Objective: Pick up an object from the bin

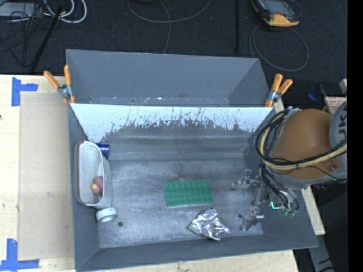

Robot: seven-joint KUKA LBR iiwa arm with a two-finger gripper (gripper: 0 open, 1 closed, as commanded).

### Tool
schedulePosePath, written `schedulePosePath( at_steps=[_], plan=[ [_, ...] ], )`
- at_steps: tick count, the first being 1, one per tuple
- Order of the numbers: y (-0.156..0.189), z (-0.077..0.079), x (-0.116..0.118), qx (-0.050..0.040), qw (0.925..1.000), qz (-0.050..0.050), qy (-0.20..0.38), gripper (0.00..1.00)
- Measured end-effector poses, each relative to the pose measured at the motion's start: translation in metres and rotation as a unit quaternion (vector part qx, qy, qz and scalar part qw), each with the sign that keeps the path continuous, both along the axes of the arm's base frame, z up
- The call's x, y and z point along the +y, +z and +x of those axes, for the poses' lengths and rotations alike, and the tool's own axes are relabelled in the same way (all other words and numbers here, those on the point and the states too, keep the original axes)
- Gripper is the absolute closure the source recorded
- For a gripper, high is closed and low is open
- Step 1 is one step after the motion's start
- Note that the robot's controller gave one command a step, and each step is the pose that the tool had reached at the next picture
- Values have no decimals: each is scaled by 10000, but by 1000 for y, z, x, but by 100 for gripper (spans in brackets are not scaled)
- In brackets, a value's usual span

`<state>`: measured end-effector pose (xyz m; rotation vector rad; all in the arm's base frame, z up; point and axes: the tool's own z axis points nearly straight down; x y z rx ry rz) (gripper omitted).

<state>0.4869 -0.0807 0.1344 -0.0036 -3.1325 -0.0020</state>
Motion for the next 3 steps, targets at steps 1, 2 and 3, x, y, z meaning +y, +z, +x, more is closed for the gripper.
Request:
schedulePosePath(
  at_steps=[1, 2, 3],
  plan=[
    [-59, 9, 71, -116, 9944, -29, 1054, 0],
    [-54, 17, 74, -264, 9937, -23, 1085, 100],
    [92, 51, 77, -94, 9945, -9, 1046, 100]
  ],
)
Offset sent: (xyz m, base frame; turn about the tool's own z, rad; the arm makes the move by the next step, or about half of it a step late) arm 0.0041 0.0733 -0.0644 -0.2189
